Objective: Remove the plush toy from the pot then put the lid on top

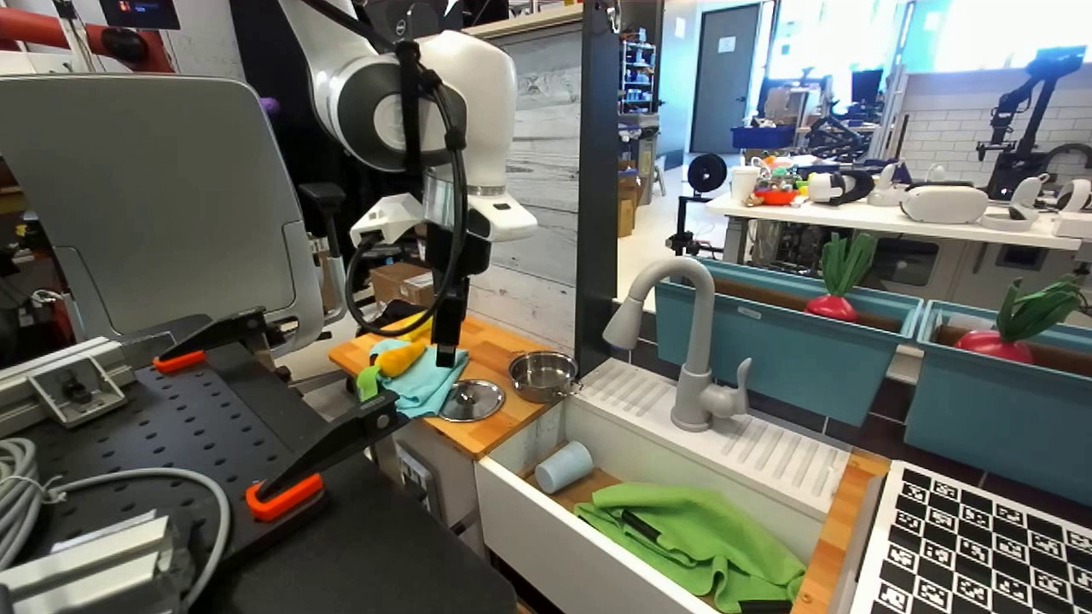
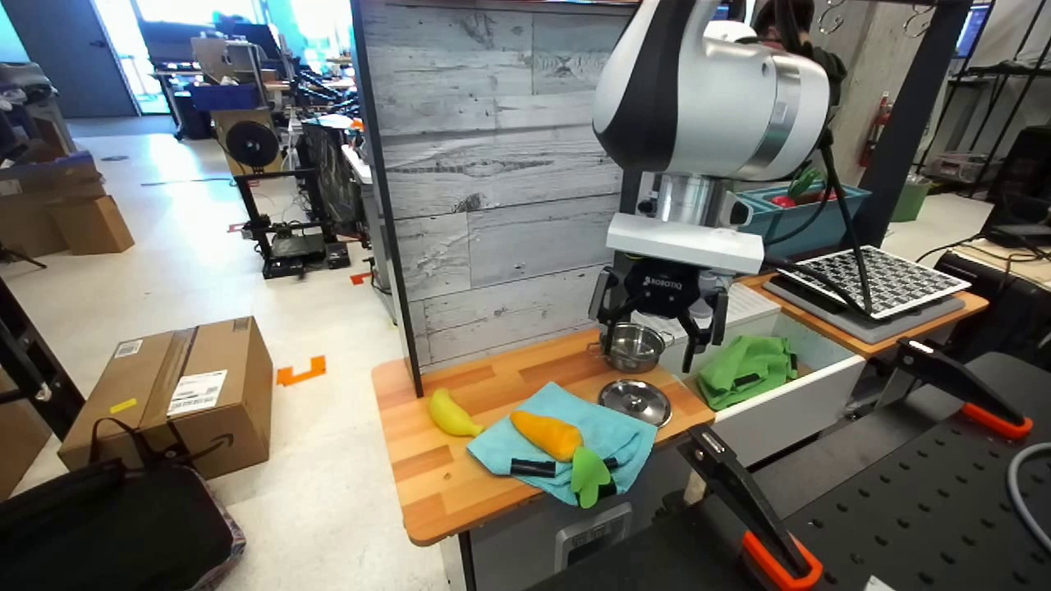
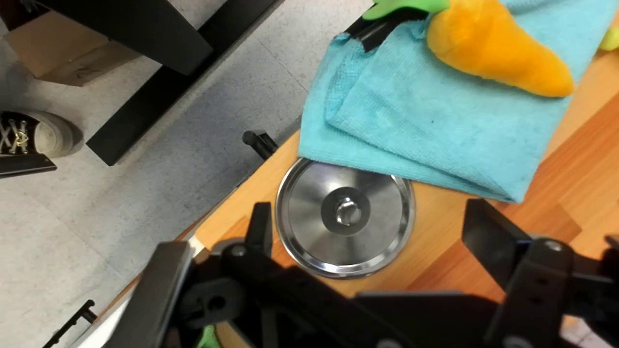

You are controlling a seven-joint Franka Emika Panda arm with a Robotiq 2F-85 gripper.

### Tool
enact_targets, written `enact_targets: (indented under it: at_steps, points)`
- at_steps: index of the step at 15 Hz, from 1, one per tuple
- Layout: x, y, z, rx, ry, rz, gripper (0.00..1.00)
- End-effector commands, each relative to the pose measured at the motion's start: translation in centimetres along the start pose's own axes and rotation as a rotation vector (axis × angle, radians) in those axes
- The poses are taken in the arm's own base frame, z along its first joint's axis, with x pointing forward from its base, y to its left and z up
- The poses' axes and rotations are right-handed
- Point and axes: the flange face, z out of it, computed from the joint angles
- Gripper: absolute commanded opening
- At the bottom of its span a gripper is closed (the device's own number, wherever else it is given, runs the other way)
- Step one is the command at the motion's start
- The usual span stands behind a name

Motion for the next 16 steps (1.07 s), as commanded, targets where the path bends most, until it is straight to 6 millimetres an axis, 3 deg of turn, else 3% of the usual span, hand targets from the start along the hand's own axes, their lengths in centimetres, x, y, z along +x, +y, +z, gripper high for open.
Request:
enact_targets:
  at_steps: [1, 6, 9, 10, 13, 16]
  points:
    - [2.2, 0.3, 2.8, -0.010, -0.011, 0.085, 1.00]
    - [3.7, 0.3, 5.4, -0.035, -0.001, 0.134, 1.00]
    - [3.5, -0.3, 6.8, -0.052, 0.003, 0.129, 1.00]
    - [3.3, -0.6, 7.2, -0.064, -0.007, 0.114, 0.83]
    - [2.4, -1.2, 8.1, -0.089, -0.007, 0.081, 0.58]
    - [2.3, -2.0, 7.7, -0.086, 0.007, 0.070, 0.36]
